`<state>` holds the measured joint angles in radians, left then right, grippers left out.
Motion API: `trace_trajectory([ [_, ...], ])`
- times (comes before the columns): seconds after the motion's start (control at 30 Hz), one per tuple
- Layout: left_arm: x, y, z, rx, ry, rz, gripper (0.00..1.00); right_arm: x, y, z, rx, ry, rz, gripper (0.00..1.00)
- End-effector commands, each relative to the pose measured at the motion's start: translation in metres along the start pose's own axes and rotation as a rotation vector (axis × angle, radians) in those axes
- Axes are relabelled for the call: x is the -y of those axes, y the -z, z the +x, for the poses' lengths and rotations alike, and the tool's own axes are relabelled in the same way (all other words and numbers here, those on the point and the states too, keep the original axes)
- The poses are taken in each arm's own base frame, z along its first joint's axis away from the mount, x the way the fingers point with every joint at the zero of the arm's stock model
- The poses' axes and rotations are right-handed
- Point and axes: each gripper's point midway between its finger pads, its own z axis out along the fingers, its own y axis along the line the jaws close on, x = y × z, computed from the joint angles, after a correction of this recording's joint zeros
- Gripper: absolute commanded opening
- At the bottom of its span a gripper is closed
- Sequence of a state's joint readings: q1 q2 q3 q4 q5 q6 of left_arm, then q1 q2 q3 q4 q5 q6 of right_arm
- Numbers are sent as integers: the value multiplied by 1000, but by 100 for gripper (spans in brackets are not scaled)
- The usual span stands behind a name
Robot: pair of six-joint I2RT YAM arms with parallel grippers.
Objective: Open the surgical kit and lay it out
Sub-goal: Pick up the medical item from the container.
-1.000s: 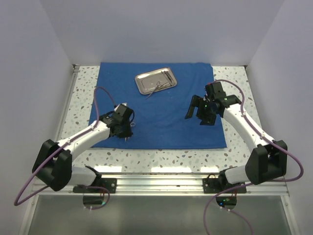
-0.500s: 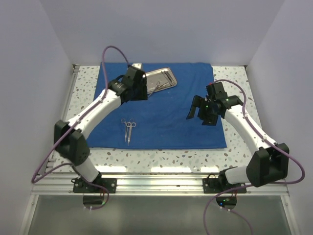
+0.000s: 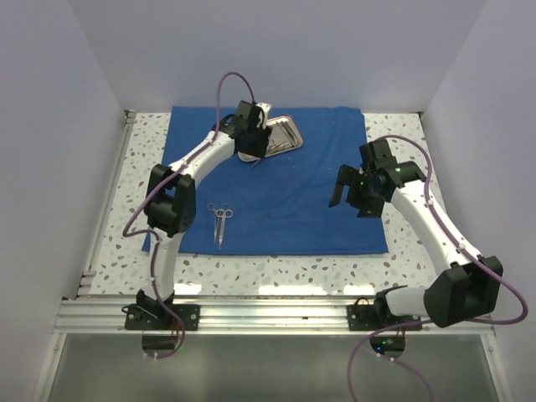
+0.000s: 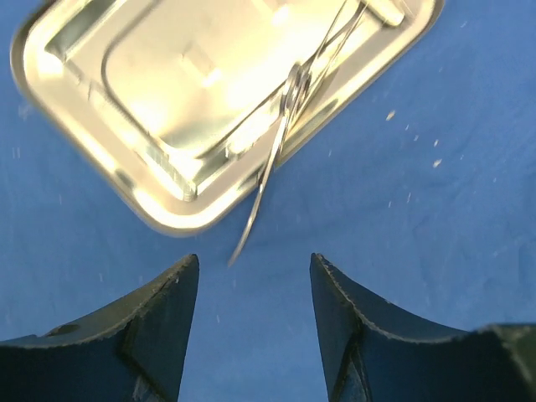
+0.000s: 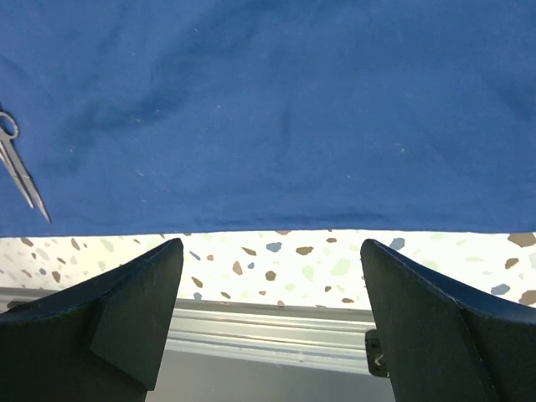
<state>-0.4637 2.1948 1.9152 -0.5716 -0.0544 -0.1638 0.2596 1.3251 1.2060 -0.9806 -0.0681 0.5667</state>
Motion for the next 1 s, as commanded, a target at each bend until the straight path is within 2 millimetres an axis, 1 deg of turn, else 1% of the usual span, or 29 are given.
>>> trace_trajectory([
  [0.0, 14, 2, -57, 176, -107, 114, 59, 8, 14, -3, 19, 14, 40, 91],
  [0.03, 16, 1, -62, 190, -124, 127, 59, 8, 13, -3, 13, 15, 47, 91],
  [0.1, 20, -10, -59, 179, -135, 146, 59, 10, 10, -4, 6, 15, 62, 91],
  [0.13, 20, -11, -63, 185, -141, 150, 59, 10, 10, -5, 7, 13, 66, 91],
  [0.17, 22, -20, -55, 164, -142, 167, 59, 10, 9, -6, 6, 13, 68, 91],
  [0.23, 21, -25, -54, 158, -144, 172, 59, 10, 7, -8, 2, 10, 73, 91],
  [0.27, 20, -31, -49, 144, -144, 175, 59, 9, 8, -9, 4, 10, 71, 91],
  [0.37, 17, -38, -43, 127, -144, 174, 58, 10, 5, -10, -2, 8, 81, 91],
  [0.5, 8, -40, -36, 107, -132, 167, 57, 12, 0, -7, -18, 9, 91, 91],
  [0.53, 4, -43, -29, 90, -159, 161, 55, 12, -1, -7, -21, 9, 93, 91],
  [0.57, 1, -41, -30, 99, -163, 152, 55, 13, -3, -6, -25, 6, 96, 91],
  [0.6, -3, -42, -26, 95, -159, 144, 55, 14, -4, -6, -26, 4, 97, 91],
  [0.63, -5, -45, -15, 72, -154, 145, 54, 13, -5, -6, -26, 4, 97, 91],
  [0.73, -11, -50, -6, 58, -135, 149, 54, 13, -9, -6, -35, 2, 97, 91],
  [0.8, -10, -56, 0, 44, -132, 155, 53, 12, -10, -7, -36, 1, 98, 91],
  [0.97, -9, -63, 5, 36, -129, 160, 47, 10, -13, -11, -41, 8, 99, 91],
])
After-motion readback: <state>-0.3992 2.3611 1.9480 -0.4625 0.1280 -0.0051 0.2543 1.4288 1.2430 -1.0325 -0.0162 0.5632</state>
